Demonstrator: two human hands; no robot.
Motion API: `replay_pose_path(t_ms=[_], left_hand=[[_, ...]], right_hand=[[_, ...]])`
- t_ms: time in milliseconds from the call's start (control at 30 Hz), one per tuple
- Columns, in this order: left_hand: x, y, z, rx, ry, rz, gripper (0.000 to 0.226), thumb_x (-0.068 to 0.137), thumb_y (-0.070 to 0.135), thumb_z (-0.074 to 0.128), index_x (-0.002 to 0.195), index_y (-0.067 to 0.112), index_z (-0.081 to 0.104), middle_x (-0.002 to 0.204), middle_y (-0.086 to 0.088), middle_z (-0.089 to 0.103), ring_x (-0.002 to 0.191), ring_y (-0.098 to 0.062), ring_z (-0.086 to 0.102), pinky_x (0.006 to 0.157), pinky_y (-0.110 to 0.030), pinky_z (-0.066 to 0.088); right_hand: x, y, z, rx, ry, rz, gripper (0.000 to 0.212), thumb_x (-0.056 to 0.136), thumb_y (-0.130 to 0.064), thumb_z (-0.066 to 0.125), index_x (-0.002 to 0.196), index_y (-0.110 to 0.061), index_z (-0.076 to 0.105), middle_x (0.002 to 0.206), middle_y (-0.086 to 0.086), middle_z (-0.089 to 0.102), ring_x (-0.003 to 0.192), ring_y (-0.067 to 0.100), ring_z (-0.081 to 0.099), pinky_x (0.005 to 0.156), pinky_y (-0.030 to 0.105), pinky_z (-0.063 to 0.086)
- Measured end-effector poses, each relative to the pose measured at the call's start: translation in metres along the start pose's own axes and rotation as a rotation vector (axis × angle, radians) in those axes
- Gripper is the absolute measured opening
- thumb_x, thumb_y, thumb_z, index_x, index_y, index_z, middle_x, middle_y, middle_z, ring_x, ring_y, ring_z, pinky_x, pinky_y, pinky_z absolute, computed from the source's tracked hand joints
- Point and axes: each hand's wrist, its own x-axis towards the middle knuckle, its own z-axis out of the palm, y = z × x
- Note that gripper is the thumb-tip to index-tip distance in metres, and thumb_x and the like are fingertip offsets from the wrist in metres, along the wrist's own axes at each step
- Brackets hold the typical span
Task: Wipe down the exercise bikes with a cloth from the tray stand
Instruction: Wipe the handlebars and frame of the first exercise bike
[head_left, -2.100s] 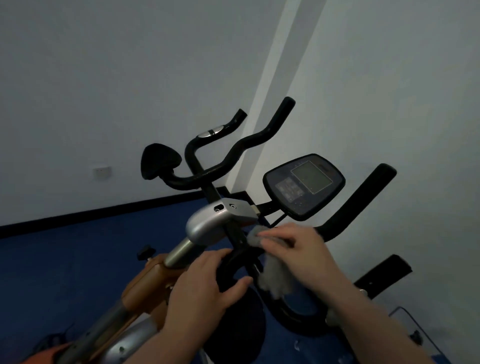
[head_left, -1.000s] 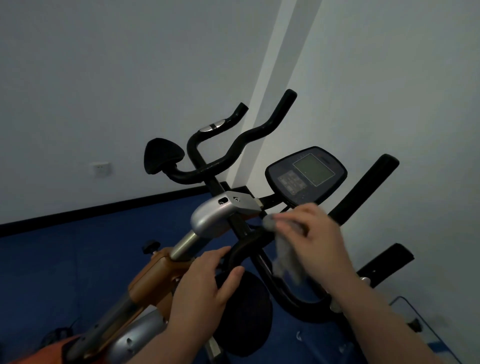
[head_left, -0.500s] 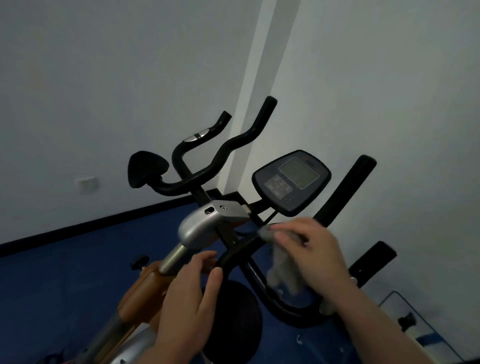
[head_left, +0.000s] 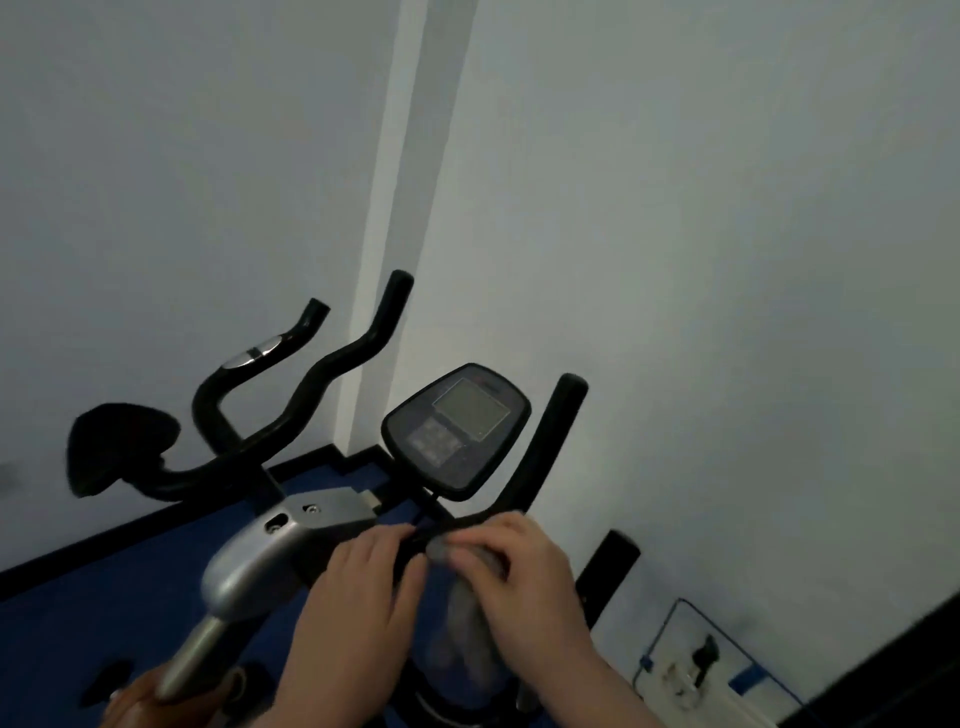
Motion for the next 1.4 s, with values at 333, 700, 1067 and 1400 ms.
replay_pose_path(t_ms=[333, 700, 1067, 1400], left_hand=[[0.000, -0.007, 0.006, 0.097, -0.036, 0.068, 0.053, 0.096, 0.048, 0.033, 0.146, 0.035, 0.022, 0.147, 0.020, 0.029, 0.133, -0.003, 0.027, 0.108, -0.020, 0.028], [-0.002, -0.011, 0.009, 0.091, -0.035, 0.074, 0.053, 0.096, 0.048, 0.032, 0.146, 0.032, 0.023, 0.146, 0.017, 0.031, 0.135, -0.005, 0.027, 0.110, -0.025, 0.027], [-0.004, -0.012, 0.010, 0.083, -0.010, 0.083, 0.053, 0.096, 0.048, 0.031, 0.146, 0.031, 0.025, 0.146, 0.017, 0.034, 0.133, -0.005, 0.028, 0.109, -0.023, 0.027], [-0.002, -0.008, 0.013, 0.165, -0.006, 0.081, 0.055, 0.096, 0.049, 0.031, 0.147, 0.029, 0.025, 0.147, 0.013, 0.035, 0.132, -0.010, 0.032, 0.107, -0.027, 0.032]], right_hand=[[0.107, -0.005, -0.075, -0.347, 0.369, -0.084, 0.027, 0.094, -0.016, 0.056, 0.120, -0.016, 0.064, 0.106, -0.004, 0.045, 0.095, 0.009, 0.053, 0.083, 0.014, 0.038], [0.109, 0.004, -0.083, -0.214, 0.461, -0.045, 0.023, 0.091, -0.016, 0.061, 0.113, -0.014, 0.069, 0.101, -0.001, 0.048, 0.087, 0.007, 0.048, 0.074, -0.007, 0.029], [0.100, 0.018, -0.076, -0.046, 0.694, 0.185, 0.026, 0.091, -0.023, 0.060, 0.113, -0.012, 0.069, 0.108, 0.010, 0.061, 0.093, 0.018, 0.060, 0.085, 0.023, 0.044], [0.046, 0.030, 0.025, 0.355, 0.672, 0.520, 0.039, 0.098, -0.035, 0.043, 0.115, -0.008, 0.066, 0.106, 0.014, 0.063, 0.088, 0.025, 0.065, 0.087, 0.044, 0.054]])
